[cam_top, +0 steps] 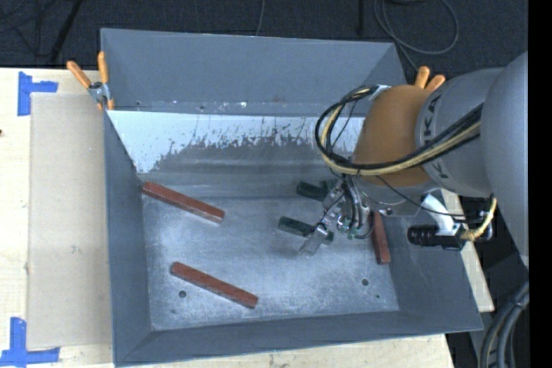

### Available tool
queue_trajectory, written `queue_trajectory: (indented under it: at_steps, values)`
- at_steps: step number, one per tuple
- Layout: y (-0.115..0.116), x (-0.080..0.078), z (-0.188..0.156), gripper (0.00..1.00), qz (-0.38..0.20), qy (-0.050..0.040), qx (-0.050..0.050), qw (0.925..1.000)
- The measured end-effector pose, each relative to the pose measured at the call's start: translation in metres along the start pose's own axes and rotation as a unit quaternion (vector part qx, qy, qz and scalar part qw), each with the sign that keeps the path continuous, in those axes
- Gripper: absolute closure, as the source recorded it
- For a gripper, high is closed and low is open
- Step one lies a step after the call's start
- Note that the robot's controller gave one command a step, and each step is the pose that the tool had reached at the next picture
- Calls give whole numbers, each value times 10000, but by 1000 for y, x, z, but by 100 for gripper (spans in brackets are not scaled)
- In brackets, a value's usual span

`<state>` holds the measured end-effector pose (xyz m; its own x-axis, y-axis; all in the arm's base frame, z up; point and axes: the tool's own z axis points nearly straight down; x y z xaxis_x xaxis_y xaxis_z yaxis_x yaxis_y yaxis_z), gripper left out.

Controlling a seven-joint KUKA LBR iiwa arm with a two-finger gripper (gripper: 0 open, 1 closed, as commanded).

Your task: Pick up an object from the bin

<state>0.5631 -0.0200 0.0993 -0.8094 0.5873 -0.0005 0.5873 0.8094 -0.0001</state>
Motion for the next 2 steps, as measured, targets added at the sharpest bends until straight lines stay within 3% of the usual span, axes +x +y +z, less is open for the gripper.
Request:
queue_trajectory:
  at_steps: [1, 2]
  values:
    - [7, 7, 31, 0, 1306, 22, 16, 9914]
    - [7, 7, 32, 0, 1285, 9, 11, 9917]
